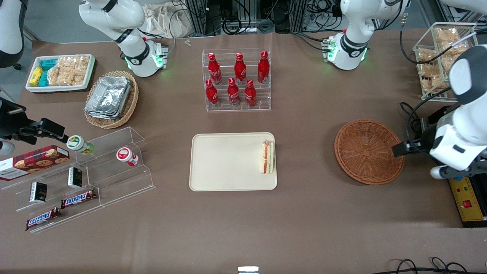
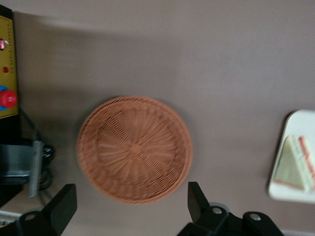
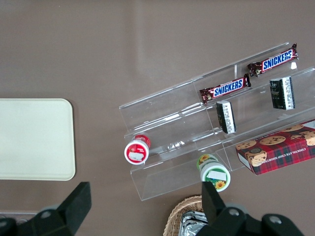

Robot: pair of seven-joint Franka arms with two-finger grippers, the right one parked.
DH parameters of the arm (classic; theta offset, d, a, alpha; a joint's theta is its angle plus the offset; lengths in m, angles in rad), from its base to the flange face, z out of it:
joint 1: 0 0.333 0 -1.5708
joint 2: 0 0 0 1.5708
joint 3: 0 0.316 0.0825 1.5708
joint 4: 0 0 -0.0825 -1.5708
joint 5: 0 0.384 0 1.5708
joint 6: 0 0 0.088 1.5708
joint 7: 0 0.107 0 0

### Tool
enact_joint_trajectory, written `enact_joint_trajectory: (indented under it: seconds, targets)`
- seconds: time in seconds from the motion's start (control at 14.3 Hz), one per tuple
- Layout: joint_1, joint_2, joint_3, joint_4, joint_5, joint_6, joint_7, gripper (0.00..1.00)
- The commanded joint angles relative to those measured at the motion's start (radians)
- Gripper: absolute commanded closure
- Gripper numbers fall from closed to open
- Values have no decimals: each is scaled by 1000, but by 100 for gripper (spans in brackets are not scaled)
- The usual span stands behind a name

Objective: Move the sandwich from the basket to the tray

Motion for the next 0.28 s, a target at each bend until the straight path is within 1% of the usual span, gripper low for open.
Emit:
enact_joint_trajectory:
  seconds: [0.0, 0.21]
  targets:
    - [-5, -27, 29, -21, -10, -41, 62, 0]
    - [-8, -17, 25, 9, -5, -39, 59, 0]
